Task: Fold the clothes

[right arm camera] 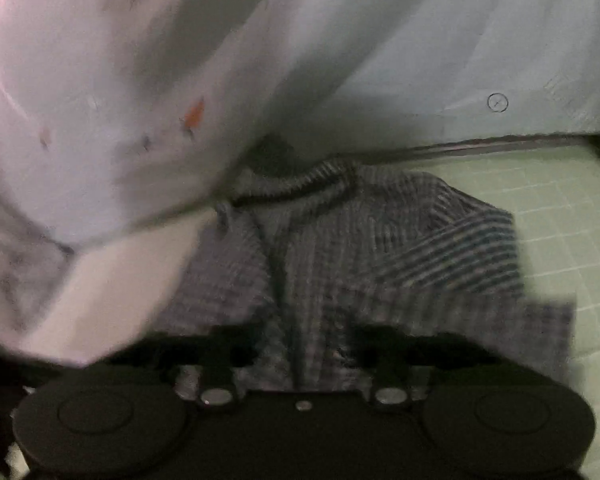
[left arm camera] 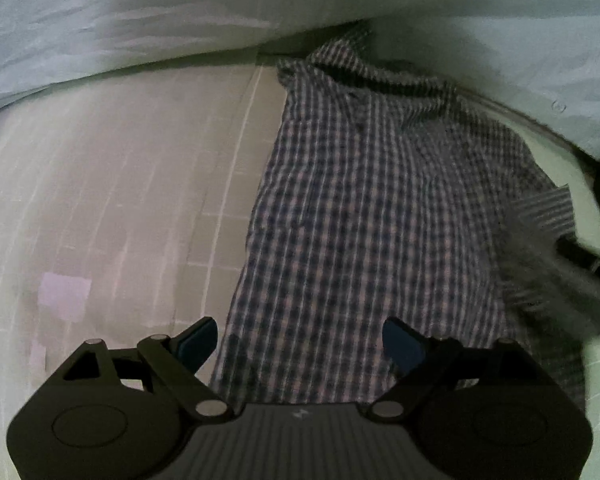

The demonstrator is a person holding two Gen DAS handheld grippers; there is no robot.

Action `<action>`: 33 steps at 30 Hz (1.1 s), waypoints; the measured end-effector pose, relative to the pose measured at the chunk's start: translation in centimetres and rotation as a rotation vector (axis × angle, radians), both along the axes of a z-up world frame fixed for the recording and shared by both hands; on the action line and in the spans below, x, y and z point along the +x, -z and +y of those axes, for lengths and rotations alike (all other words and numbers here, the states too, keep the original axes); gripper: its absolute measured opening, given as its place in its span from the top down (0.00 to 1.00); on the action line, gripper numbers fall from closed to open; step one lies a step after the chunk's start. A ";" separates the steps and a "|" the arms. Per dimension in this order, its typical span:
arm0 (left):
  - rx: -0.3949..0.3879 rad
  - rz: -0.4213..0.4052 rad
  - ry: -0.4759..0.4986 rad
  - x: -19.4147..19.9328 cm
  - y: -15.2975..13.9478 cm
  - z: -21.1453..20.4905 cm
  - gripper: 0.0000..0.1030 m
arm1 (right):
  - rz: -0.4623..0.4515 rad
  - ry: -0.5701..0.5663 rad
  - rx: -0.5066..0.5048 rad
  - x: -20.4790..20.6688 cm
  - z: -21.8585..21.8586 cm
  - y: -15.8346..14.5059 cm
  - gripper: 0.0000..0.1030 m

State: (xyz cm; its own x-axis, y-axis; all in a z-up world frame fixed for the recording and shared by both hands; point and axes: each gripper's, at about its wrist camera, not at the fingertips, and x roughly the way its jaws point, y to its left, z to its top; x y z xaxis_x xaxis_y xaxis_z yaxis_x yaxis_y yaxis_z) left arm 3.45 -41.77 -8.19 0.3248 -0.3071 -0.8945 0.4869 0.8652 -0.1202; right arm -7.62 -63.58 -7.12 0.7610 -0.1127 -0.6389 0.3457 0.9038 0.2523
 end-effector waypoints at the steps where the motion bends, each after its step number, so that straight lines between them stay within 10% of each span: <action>1: -0.008 -0.003 0.004 0.0 -0.2 -0.1 0.13 | 0.011 0.035 -0.047 -0.4 0.4 -0.1 0.24; 5: -0.018 -0.009 0.028 -0.2 -0.5 -1.1 0.13 | 0.025 0.233 -0.115 -3.8 -1.5 -0.5 0.07; 12: -0.106 -0.012 0.158 -1.3 -0.8 -5.8 0.15 | 0.218 0.598 -0.156 -11.8 -6.3 2.0 0.06; 19: -0.133 0.003 0.342 -3.1 -0.3 -13.7 0.31 | 0.268 0.729 -0.111 -16.3 -7.8 4.1 0.06; 28: -0.083 0.163 0.527 -5.6 4.7 -20.9 0.29 | 0.271 0.789 -0.060 -16.8 -9.4 6.0 0.06; 33: -0.048 0.078 0.581 -7.6 5.0 -21.9 0.25 | 0.262 0.793 -0.025 -16.9 -9.8 6.5 0.06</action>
State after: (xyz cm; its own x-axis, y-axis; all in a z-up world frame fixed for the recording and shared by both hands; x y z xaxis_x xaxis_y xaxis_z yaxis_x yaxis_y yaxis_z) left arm -4.11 -63.68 -13.19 0.0246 -0.4556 -0.8898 0.8676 0.4519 -0.2074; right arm -24.56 -73.36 -13.65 0.2772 -0.5690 -0.7742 0.9263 0.3722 0.0580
